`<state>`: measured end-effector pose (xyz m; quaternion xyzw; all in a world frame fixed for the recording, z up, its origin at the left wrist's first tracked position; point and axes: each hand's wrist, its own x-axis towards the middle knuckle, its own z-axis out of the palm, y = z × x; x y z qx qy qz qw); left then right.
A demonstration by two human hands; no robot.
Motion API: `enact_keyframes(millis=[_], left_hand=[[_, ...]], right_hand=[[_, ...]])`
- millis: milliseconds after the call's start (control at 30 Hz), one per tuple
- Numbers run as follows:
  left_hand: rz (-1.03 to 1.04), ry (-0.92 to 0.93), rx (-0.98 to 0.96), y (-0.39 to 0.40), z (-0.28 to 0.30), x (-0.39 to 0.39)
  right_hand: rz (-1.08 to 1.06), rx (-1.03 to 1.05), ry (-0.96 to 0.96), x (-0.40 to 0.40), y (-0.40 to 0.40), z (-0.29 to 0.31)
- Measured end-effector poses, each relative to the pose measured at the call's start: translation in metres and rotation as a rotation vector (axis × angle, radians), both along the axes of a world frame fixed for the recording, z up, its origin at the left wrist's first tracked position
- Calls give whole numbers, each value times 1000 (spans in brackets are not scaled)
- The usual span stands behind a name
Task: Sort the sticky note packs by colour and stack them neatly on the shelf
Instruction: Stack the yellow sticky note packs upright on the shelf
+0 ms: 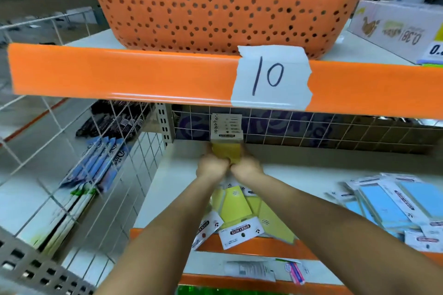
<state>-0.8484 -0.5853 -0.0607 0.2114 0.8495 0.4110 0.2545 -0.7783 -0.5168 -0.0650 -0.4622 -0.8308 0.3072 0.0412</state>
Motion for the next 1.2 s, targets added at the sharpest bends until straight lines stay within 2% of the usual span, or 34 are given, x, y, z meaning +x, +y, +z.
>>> enact_keyframes(millis=[167, 367, 500, 700, 1000, 1200], left_hand=[[-21, 57, -20, 8, -11, -5], [-47, 65, -35, 13, -19, -13], [-50, 20, 1, 14, -18, -16], [-113, -30, -137, 10, -21, -24], [-267, 36, -233, 2, -16, -35], [-265, 27, -252, 2, -17, -38]], right_hand=[[7, -19, -32, -9, 7, -8], [-1, -108, 48, -15, 9, -14], [1, -146, 21, -11, 9, -12], [28, -173, -17, -4, 11, -13], [67, -181, -106, -5, 18, -23], [53, -188, -100, -5, 17, -20]])
